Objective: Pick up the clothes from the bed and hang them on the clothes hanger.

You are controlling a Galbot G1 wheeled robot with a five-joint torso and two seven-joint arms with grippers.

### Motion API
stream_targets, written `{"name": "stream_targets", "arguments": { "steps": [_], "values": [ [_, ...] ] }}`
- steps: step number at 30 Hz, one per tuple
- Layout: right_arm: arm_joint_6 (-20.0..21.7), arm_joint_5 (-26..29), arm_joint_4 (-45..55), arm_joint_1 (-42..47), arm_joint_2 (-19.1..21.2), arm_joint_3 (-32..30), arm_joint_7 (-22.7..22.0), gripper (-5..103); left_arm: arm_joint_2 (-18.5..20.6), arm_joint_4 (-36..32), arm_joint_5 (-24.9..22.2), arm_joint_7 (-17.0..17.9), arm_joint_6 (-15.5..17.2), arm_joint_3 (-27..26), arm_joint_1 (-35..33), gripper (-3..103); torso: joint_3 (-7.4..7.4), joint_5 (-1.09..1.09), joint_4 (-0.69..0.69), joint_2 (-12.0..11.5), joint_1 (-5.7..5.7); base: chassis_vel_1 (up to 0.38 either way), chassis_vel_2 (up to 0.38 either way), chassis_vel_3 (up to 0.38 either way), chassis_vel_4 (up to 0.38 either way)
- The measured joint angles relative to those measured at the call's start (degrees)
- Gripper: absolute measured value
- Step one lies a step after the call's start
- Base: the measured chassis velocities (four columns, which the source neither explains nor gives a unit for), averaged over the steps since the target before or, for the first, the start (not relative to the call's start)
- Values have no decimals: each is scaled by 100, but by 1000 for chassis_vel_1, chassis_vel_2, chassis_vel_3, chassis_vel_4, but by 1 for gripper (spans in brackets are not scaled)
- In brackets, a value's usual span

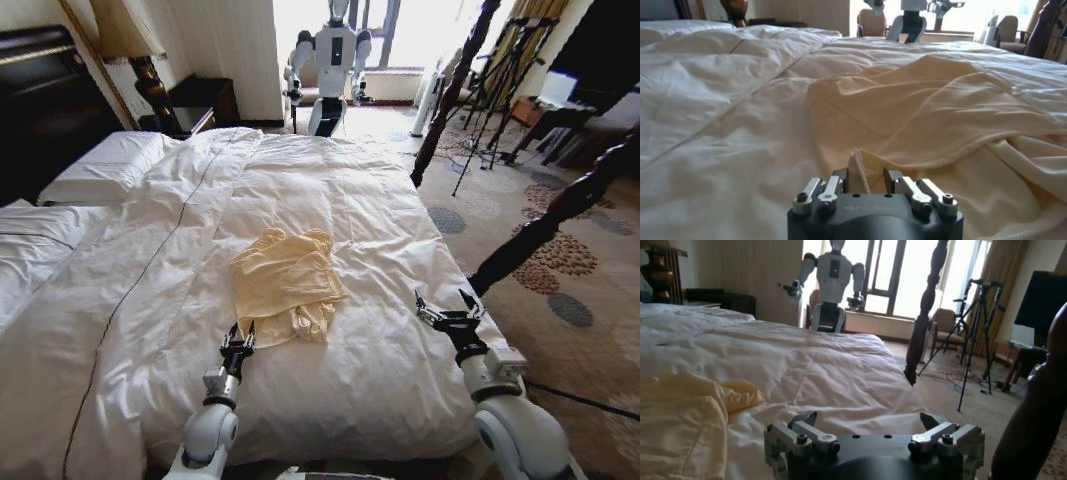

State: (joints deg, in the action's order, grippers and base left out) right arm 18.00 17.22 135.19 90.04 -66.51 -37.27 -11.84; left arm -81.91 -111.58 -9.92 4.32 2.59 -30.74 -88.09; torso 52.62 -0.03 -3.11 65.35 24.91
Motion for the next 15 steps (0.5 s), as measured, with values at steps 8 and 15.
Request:
{"name": "stream_targets", "arguments": {
  "steps": [8, 15],
  "values": [
    [-14, 4, 0, 53, -17, -31, -34, 100, 42, 22, -68, -23, -39, 11, 60, 20, 0, 0, 0, 0, 0, 0, 0, 0, 0],
    [-14, 10, -19, -15, -34, 54, -35, 100, 172, -37, -236, -22, -124, -26, 119, 2, 0, 0, 0, 0, 0, 0, 0, 0, 0]
  ]
}}
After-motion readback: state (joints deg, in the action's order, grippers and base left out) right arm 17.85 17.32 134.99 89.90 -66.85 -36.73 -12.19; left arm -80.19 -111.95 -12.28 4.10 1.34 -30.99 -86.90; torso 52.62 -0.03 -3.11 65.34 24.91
